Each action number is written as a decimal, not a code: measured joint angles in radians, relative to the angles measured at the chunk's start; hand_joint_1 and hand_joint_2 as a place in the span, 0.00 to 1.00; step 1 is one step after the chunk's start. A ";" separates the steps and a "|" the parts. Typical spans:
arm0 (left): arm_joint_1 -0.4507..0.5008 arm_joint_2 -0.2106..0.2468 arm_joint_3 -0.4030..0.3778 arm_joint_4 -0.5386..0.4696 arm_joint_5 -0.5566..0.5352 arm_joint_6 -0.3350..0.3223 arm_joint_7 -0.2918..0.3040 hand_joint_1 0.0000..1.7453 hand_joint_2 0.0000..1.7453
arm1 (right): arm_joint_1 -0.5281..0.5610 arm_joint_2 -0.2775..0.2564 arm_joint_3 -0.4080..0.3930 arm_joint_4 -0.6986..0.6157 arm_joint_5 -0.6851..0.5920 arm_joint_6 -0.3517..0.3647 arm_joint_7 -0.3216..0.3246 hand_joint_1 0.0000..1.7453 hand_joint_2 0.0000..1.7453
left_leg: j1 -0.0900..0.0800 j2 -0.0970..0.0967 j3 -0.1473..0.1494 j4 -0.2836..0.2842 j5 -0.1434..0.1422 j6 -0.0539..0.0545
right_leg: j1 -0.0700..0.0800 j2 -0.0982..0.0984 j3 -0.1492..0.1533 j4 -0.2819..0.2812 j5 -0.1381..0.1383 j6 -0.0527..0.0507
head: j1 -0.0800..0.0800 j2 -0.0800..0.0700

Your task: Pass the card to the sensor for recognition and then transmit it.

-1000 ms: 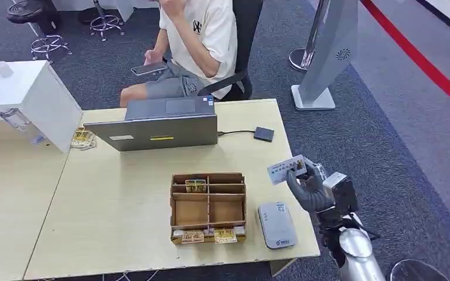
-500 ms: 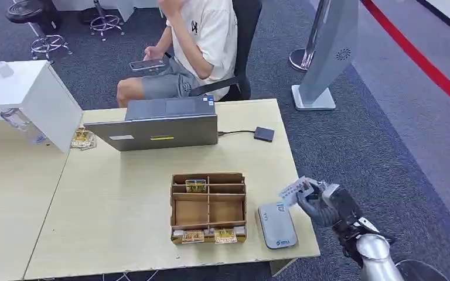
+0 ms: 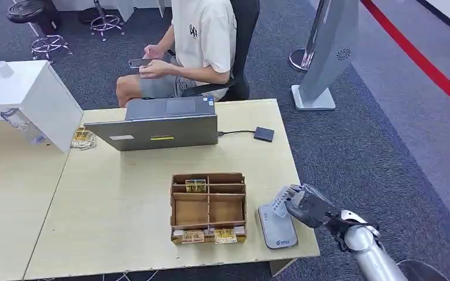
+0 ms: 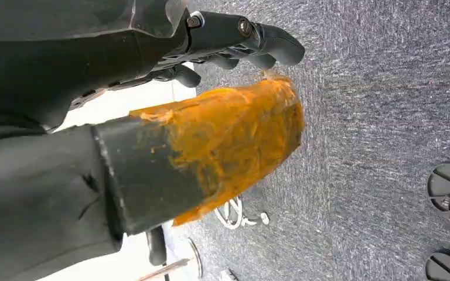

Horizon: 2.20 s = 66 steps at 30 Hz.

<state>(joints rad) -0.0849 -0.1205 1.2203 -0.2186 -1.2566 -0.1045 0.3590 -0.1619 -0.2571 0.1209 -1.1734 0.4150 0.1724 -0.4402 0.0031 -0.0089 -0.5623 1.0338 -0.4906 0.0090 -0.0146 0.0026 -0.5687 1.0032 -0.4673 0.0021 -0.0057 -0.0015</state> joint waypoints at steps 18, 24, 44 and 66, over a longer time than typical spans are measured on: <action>0.000 0.000 0.011 0.000 0.016 -0.001 0.007 0.00 0.00 | -0.144 -0.092 0.146 0.132 0.055 0.118 -0.022 1.00 1.00 | 0.000 0.000 0.000 0.000 0.000 0.000 | 0.000 0.000 0.000 0.000 0.000 0.000 | 0.000 0.000; 0.000 0.000 0.017 0.000 0.019 -0.001 0.007 0.00 0.00 | -0.177 -0.122 0.197 0.157 0.050 0.152 -0.038 1.00 1.00 | 0.000 0.000 0.000 0.000 0.000 0.000 | 0.000 0.000 0.000 0.000 0.000 0.000 | 0.000 0.000; 0.000 -0.007 0.034 0.000 0.036 0.004 0.009 0.00 0.00 | -0.205 -0.147 0.361 0.131 0.040 0.152 -0.023 1.00 1.00 | 0.000 0.000 0.001 0.000 0.000 0.000 | 0.000 0.000 0.000 0.000 0.000 0.000 | 0.000 0.000; 0.000 -0.015 0.037 0.000 0.051 0.012 0.009 0.00 0.00 | -0.263 -0.133 0.462 0.134 0.153 0.011 0.067 1.00 1.00 | 0.000 0.000 0.001 0.000 0.000 0.000 | 0.000 0.000 0.001 0.000 0.001 0.001 | 0.000 0.000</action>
<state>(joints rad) -0.0845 -0.1354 1.2573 -0.2186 -1.2055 -0.0924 0.3681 -0.4247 -0.3903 0.5833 -1.0391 0.5677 0.1834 -0.3730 0.0031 -0.0089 -0.5616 1.0340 -0.4903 0.0092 -0.0146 0.0028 -0.5679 1.0032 -0.4665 0.0029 -0.0057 -0.0015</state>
